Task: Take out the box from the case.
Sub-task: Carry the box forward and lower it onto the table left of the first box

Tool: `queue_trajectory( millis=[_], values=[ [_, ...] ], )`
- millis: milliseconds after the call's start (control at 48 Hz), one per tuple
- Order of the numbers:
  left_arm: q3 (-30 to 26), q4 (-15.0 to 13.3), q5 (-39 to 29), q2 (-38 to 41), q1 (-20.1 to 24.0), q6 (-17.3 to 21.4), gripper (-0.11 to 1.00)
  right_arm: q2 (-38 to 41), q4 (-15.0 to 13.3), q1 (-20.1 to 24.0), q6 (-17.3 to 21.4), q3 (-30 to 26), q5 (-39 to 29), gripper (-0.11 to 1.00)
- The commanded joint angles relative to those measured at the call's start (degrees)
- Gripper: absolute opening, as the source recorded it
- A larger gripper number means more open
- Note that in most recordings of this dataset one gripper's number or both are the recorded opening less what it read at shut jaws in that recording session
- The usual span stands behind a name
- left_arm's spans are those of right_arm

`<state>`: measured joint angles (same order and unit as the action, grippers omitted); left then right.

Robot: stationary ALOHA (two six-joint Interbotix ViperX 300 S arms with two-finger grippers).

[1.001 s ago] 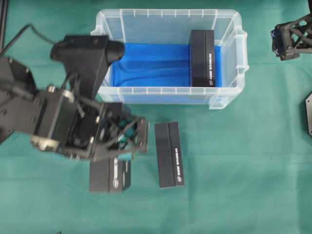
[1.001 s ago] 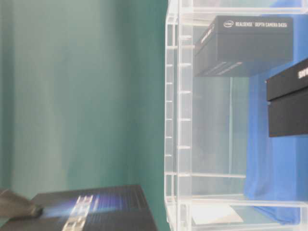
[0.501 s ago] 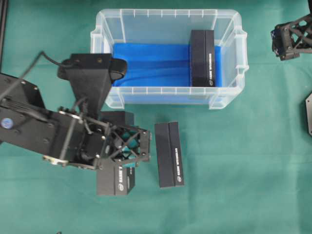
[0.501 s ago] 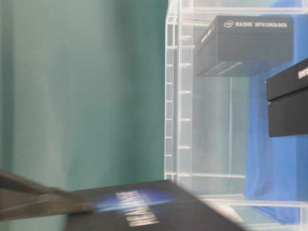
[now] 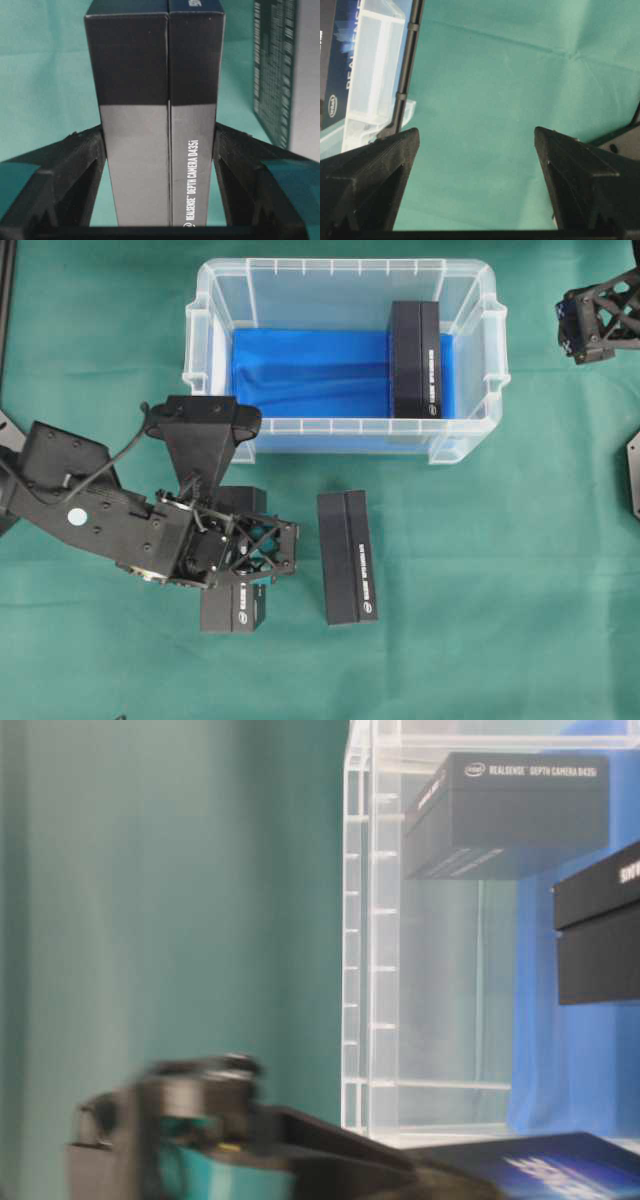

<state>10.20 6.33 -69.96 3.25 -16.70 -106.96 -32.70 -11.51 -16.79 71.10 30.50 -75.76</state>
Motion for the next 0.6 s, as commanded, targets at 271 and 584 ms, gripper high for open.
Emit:
queue_trajectory(
  millis=[271, 584],
  values=[
    [6.9, 0.1, 9.8, -0.6, 0.9, 0.2, 0.6, -0.2, -0.2, 0.1, 0.3, -0.4, 0.2, 0.91],
    [8.0, -0.4, 10.3, -0.6, 1.4, 0.9, 0.6, -0.1, -0.1, 0.0, 0.3, -0.4, 0.2, 0.91]
  ],
)
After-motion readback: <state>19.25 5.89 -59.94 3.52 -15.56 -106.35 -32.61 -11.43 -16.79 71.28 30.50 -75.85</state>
